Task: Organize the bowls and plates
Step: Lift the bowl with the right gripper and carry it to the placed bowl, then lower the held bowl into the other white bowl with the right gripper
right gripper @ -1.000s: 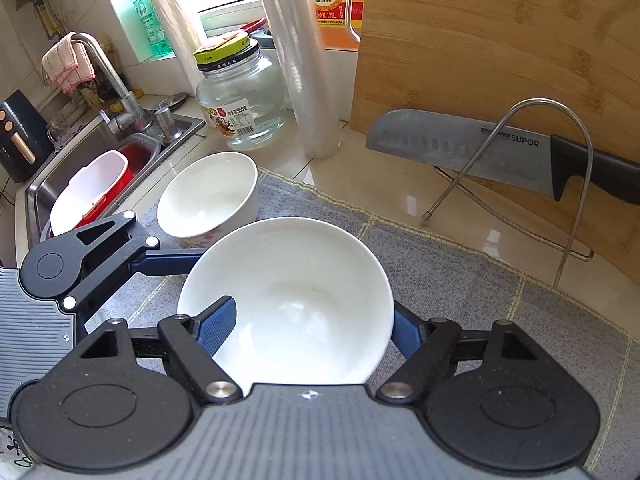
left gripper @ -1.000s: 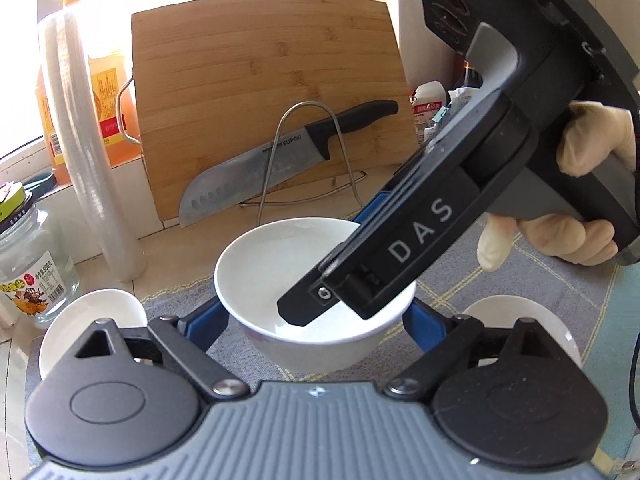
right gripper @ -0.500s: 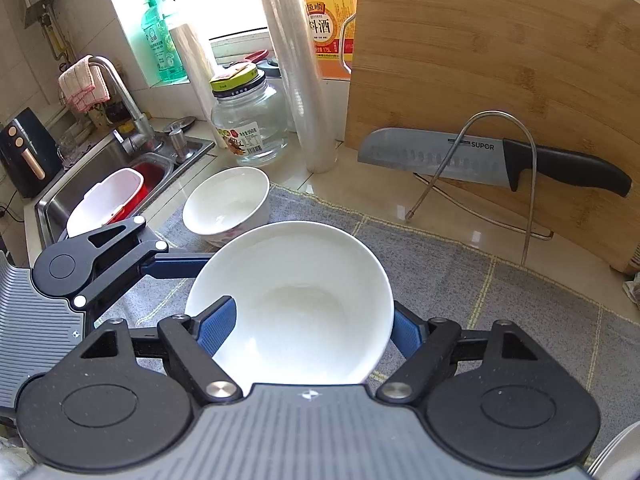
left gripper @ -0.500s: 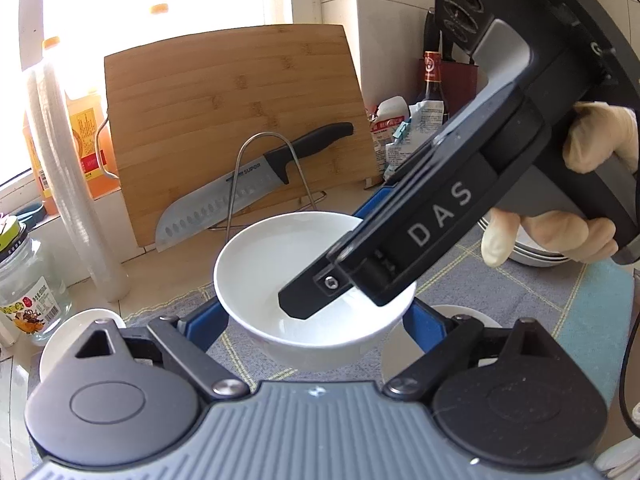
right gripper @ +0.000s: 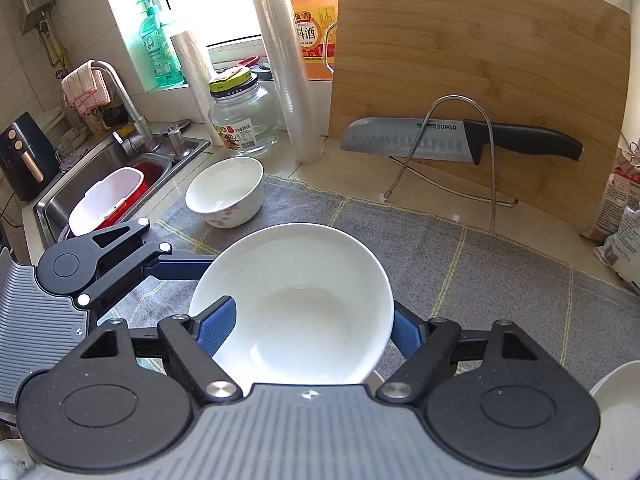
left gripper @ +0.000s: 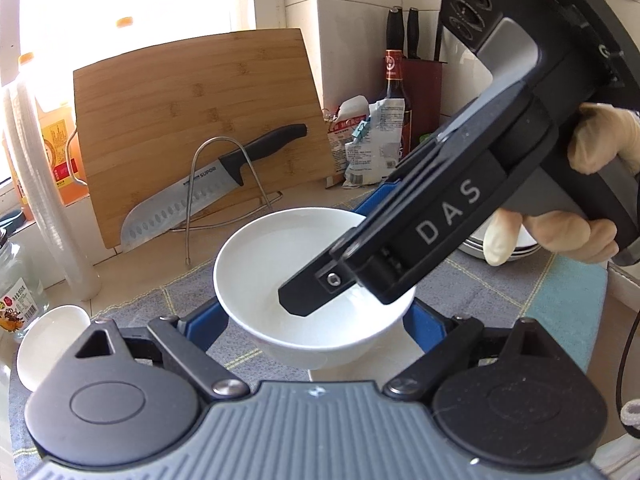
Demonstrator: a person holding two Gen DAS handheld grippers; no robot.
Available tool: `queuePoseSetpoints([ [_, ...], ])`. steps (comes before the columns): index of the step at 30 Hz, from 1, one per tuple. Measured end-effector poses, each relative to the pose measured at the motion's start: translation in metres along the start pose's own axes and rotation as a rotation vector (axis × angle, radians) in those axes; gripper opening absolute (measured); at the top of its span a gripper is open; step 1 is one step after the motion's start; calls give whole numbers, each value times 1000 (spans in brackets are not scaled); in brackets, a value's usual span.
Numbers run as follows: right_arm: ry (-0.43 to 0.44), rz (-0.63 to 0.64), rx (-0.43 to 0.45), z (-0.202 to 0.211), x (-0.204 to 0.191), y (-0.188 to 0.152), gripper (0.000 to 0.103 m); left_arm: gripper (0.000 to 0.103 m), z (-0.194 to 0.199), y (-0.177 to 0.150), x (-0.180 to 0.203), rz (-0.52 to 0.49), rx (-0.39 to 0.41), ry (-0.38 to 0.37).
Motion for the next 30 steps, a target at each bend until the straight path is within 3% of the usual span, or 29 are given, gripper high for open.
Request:
queuePoseSetpoints([
  [12, -8, -46, -10, 15, 11, -23, 85, 93, -6, -10, 25, 12, -33, -27],
  [30, -5, -78, -75, 6, 14, -47, 85, 93, -11, -24, 32, 38, -104, -52],
])
Point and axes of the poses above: each gripper's, at about its wrist camera, not at the fingertips, and z roughly against the way its jaws point, x to its right, y to its top, the point moved 3 cm from there along -z, roughly the way its jaws point, and after that the axes turned 11 degrees about x, right-handed, at the moved point
